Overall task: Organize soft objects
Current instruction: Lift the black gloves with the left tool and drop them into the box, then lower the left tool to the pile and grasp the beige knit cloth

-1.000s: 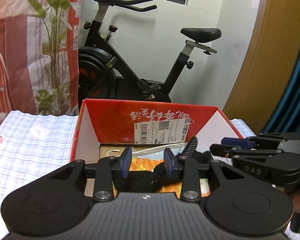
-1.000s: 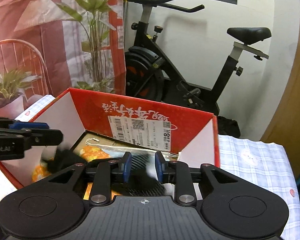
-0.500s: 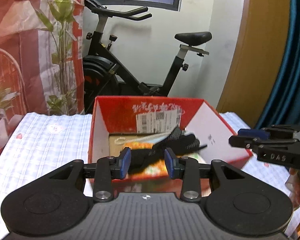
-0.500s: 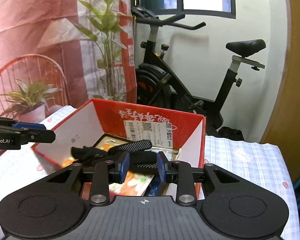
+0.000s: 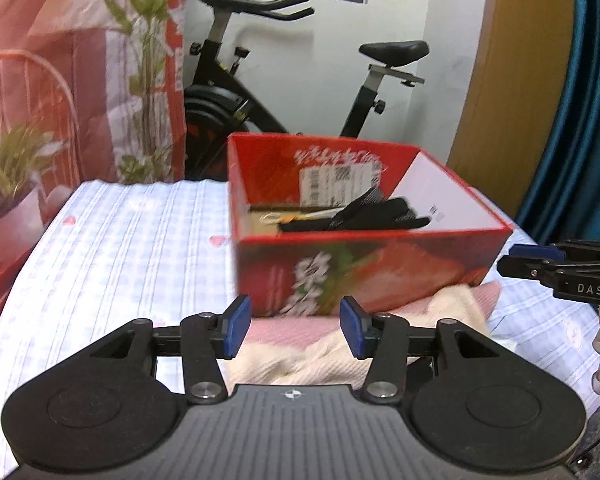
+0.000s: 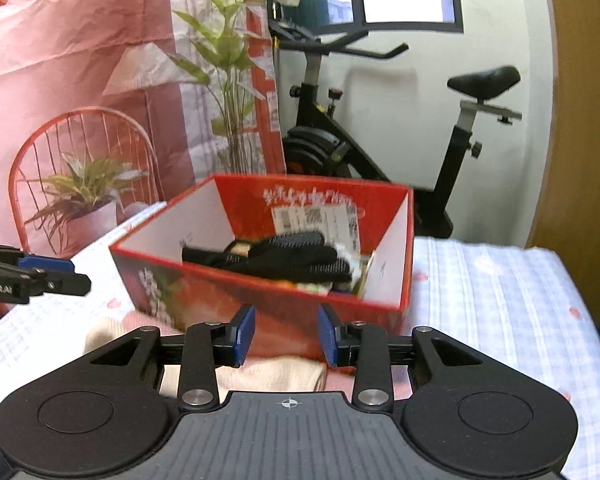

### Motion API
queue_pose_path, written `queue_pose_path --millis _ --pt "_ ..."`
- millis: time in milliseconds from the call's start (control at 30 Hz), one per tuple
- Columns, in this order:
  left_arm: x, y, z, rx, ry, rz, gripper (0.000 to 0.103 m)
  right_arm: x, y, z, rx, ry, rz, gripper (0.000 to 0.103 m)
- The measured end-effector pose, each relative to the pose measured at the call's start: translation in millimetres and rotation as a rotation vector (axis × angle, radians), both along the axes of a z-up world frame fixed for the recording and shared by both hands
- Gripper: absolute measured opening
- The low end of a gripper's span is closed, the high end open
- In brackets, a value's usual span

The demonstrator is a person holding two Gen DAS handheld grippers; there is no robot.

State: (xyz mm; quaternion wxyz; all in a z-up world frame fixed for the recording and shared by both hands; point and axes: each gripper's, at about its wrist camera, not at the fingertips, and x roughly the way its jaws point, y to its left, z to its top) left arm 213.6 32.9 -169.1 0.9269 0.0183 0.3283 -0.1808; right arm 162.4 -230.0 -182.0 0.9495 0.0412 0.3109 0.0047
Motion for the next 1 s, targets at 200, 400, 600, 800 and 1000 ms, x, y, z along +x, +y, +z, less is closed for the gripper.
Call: queue_pose_path --millis 200,400,600,800,1000 --pt "11.2 28.6 -34.4 -0.035 0.078 0.066 0.051 3.1 -3.8 -33.4 0.037 0.068 -0.022 0.033" --pt "20.0 46.5 -65.8 -0.104 0.155 0.115 0.051 8.1 -8.3 -65.3 0.085 0.121 -0.044 0.042" --pt "22.5 48.8 -84.4 -0.179 0.202 0.092 0.051 11.5 -12.6 -86.5 0.155 0.146 -0.062 0.05" --pt "27.0 46.3 -98.2 -0.215 0.225 0.113 0.051 17.2 -13.5 -94.3 0.215 0.157 -0.066 0.051" --pt "27.0 45.4 -99.8 -0.235 0.232 0.123 0.049 17.9 -11.9 -96.3 0.228 0.152 -0.081 0.047"
